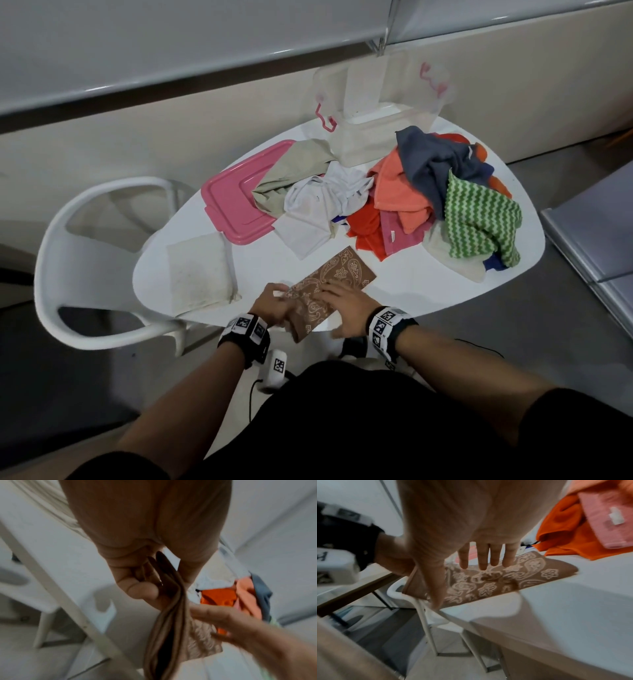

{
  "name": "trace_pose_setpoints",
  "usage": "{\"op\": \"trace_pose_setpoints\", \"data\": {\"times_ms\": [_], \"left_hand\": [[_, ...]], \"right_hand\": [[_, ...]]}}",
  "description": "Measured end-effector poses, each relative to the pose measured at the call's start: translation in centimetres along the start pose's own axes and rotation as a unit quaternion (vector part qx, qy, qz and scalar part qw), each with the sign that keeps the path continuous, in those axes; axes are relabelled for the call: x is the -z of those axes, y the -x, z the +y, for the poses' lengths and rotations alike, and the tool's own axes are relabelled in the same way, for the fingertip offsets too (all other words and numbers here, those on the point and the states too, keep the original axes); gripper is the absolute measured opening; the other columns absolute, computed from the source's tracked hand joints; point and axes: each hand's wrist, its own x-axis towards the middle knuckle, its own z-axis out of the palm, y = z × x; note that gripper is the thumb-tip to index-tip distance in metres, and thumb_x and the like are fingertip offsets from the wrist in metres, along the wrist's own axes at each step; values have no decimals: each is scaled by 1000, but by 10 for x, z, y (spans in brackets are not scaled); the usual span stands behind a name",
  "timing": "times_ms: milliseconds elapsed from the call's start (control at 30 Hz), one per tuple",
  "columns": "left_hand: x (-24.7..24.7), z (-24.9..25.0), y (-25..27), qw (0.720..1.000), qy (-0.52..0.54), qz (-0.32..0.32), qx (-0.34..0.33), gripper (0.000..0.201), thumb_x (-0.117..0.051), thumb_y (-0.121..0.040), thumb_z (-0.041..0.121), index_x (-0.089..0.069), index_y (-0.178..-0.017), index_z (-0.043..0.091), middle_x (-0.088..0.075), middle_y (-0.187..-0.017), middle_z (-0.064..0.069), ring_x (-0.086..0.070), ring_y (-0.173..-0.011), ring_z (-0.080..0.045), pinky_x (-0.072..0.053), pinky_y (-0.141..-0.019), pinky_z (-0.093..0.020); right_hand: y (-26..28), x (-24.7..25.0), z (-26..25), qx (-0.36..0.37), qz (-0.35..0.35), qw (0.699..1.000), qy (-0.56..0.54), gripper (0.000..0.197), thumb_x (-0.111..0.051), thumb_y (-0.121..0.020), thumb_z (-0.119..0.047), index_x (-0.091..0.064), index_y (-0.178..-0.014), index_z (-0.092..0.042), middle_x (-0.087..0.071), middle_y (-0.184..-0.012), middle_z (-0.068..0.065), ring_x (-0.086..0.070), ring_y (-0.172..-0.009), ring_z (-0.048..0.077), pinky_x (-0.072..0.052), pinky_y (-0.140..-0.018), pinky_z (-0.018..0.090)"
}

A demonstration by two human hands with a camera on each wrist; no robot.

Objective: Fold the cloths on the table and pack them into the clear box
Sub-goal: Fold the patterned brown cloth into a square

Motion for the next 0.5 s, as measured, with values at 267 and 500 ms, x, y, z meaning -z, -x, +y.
{"op": "trace_pose_setpoints", "data": {"times_ms": [267, 500], "left_hand": [[-10, 42, 4, 976, 191, -101, -25, 39, -63, -90, 3, -59, -125, 20, -71, -78, -9, -64, -54, -17, -52, -49, -25], [-34, 71, -1, 972, 150, -176, -45, 32, -54, -95, 10, -62, -126, 12, -71, -98, -9, -67, -80, -15, -49, -65, -22]], "right_hand": [[6, -9, -13, -80, 96, 977, -171, 88, -78, -72, -58, -38, -138, -17, -63, -125, 8, -57, -117, 29, -41, -101, 34], [16, -1, 13, -156, 132, 935, -290, 44, -56, -93, -48, -62, -123, -15, -68, -114, 13, -63, -108, 29, -48, -91, 33]]}}
